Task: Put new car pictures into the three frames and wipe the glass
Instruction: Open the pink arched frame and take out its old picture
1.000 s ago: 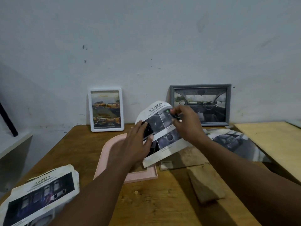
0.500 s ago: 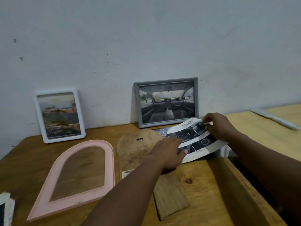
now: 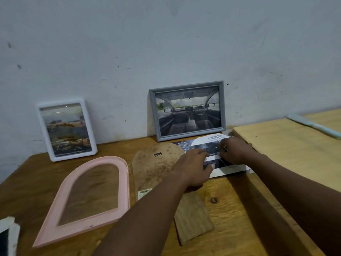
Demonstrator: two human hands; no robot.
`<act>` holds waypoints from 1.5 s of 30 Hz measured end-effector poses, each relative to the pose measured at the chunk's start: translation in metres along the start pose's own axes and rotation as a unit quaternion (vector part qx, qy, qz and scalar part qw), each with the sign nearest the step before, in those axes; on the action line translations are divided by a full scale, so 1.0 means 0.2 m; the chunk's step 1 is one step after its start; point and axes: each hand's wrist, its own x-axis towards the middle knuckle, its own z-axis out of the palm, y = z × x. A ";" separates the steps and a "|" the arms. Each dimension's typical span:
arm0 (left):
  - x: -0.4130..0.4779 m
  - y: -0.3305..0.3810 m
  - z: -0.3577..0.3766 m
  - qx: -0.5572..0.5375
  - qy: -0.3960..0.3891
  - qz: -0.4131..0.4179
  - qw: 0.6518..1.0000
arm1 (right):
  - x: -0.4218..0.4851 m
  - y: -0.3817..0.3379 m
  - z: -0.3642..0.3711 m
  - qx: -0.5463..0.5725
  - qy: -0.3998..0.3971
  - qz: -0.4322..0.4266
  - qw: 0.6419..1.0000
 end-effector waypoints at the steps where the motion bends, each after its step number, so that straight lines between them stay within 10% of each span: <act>1: -0.02 -0.01 -0.02 0.000 0.007 -0.004 1.000 | -0.01 -0.03 -0.01 0.010 0.007 -0.004 1.000; 25: -1.53 -0.95 -0.62 -0.024 0.113 -0.391 0.913 | -0.55 -1.88 0.19 0.129 -0.104 -0.306 0.938; 35: -1.97 -1.19 -0.56 0.037 0.162 -0.455 0.875 | -0.77 -2.29 0.44 0.089 -0.168 -0.357 0.914; 45: -2.06 -1.24 -0.38 0.053 0.239 -0.462 0.852 | -0.94 -2.35 0.59 0.061 -0.067 -0.347 0.934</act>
